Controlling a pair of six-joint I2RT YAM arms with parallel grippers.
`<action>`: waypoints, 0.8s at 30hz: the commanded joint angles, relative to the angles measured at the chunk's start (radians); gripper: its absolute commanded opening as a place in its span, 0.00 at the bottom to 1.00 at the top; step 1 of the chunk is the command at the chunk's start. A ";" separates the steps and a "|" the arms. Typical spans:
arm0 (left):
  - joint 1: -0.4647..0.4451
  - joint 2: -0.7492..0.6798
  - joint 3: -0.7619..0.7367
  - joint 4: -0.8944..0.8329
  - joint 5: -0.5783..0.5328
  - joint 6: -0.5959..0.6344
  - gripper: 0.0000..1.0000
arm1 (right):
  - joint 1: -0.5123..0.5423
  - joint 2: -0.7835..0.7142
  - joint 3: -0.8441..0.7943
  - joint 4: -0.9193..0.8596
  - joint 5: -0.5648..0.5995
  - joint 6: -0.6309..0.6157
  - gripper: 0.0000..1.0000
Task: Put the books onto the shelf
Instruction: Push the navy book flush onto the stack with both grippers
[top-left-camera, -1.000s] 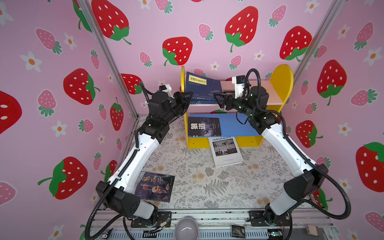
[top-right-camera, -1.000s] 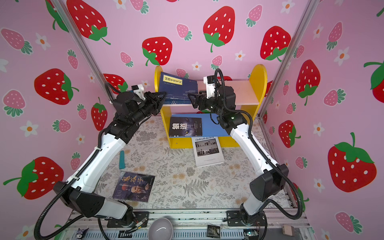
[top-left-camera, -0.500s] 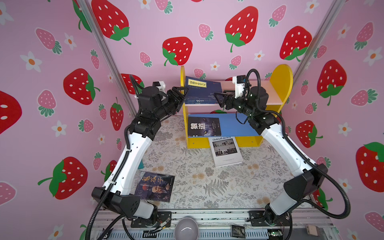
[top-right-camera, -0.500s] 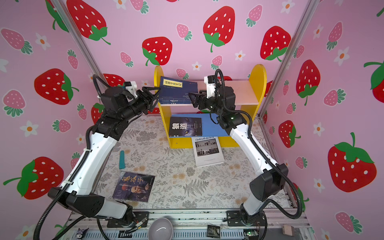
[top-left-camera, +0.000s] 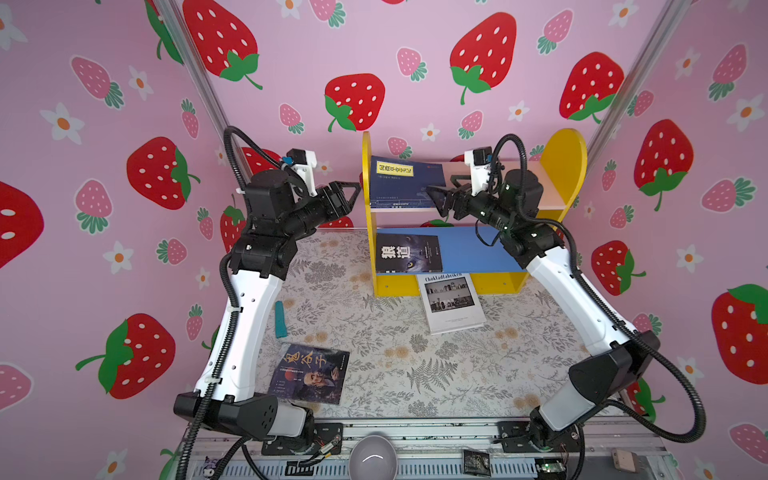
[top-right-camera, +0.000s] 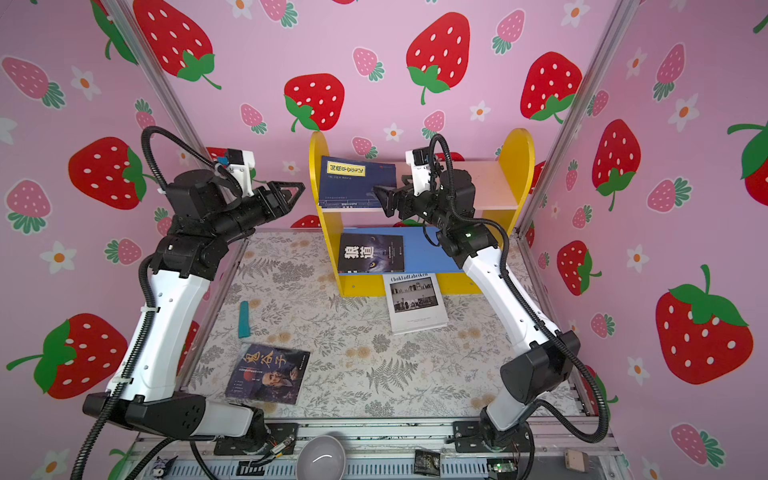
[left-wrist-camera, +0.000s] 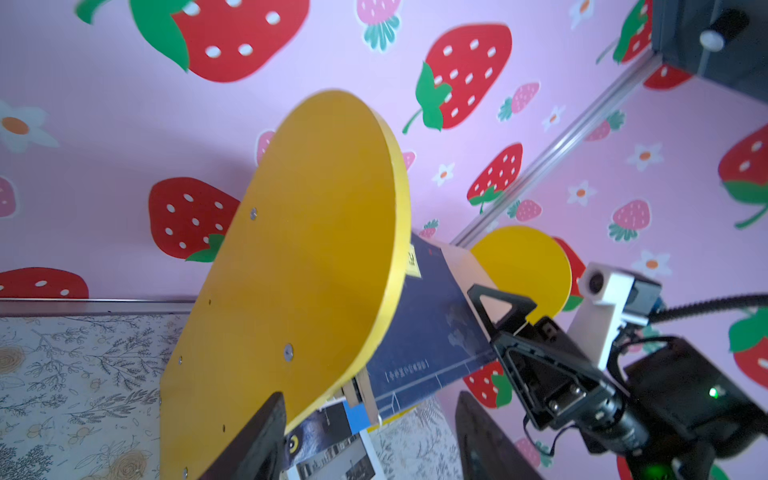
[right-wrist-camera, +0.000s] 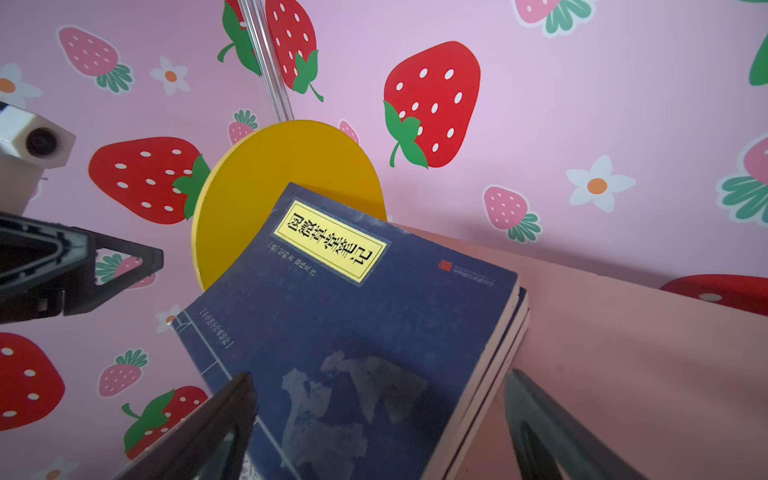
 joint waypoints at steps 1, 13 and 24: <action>-0.031 -0.021 -0.049 0.014 0.039 0.202 0.66 | -0.005 -0.089 -0.060 0.063 -0.020 -0.080 0.97; -0.037 0.022 -0.073 0.115 0.050 0.220 0.61 | -0.003 -0.073 -0.157 0.095 -0.057 -0.115 0.91; -0.070 0.061 -0.045 0.073 -0.025 0.272 0.55 | 0.000 -0.040 -0.155 0.127 -0.051 -0.111 0.86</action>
